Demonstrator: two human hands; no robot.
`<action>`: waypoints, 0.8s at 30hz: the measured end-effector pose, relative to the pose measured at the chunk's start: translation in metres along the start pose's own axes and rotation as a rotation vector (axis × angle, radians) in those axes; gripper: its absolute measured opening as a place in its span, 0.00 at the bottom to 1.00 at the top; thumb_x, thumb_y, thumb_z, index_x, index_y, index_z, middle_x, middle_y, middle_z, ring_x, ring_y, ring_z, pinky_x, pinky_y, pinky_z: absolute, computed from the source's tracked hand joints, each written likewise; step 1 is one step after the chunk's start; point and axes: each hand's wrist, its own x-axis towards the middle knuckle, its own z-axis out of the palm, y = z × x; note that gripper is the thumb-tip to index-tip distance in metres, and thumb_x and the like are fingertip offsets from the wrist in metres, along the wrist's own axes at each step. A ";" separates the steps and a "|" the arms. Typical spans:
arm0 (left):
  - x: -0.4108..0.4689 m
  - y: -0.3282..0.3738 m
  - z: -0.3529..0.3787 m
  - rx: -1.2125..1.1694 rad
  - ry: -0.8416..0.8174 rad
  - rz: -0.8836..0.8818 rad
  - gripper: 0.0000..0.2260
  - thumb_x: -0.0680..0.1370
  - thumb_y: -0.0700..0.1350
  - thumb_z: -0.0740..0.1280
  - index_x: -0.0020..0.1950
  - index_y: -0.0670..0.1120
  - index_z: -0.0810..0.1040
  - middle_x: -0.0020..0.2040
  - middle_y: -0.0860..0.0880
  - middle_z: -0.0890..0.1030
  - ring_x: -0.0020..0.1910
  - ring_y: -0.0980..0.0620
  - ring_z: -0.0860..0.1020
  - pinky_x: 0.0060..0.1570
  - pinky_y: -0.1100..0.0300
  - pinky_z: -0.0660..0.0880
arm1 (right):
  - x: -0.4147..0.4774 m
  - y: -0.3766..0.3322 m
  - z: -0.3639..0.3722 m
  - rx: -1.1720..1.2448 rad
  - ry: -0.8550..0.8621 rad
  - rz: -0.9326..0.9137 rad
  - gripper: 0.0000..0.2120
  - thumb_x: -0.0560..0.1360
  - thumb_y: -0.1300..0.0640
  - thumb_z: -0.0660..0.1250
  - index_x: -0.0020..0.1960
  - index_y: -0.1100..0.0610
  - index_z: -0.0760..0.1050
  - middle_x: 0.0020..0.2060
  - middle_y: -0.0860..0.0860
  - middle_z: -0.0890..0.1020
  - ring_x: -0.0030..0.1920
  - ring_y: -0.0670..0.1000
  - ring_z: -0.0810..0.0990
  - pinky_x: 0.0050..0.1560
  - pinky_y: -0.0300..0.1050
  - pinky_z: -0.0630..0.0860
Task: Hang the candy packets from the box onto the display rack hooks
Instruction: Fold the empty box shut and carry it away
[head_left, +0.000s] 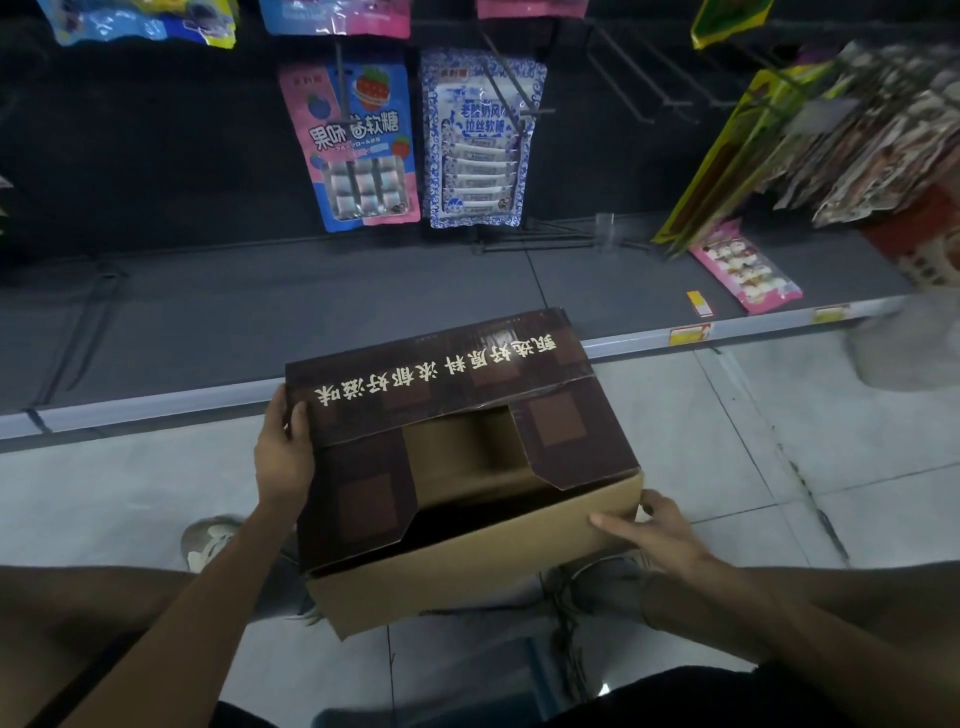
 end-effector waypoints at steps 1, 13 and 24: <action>0.000 0.000 0.000 -0.007 0.002 -0.011 0.21 0.88 0.55 0.56 0.80 0.50 0.67 0.74 0.46 0.77 0.71 0.39 0.76 0.72 0.40 0.72 | -0.001 -0.003 -0.005 -0.009 -0.105 0.032 0.49 0.51 0.32 0.86 0.64 0.55 0.78 0.59 0.52 0.84 0.58 0.52 0.83 0.57 0.47 0.83; -0.008 0.018 -0.005 -0.266 -0.020 -0.114 0.17 0.87 0.50 0.62 0.74 0.47 0.77 0.62 0.50 0.82 0.59 0.51 0.81 0.57 0.64 0.77 | -0.077 -0.081 -0.076 0.286 -0.429 0.258 0.20 0.81 0.50 0.69 0.68 0.61 0.79 0.57 0.60 0.87 0.55 0.60 0.88 0.50 0.50 0.86; -0.009 0.021 -0.015 -0.387 -0.055 -0.214 0.17 0.84 0.48 0.68 0.73 0.46 0.78 0.60 0.51 0.84 0.54 0.60 0.82 0.62 0.61 0.78 | -0.034 -0.095 -0.045 0.060 -0.071 -0.042 0.38 0.71 0.27 0.70 0.55 0.63 0.83 0.44 0.58 0.89 0.48 0.58 0.89 0.61 0.57 0.83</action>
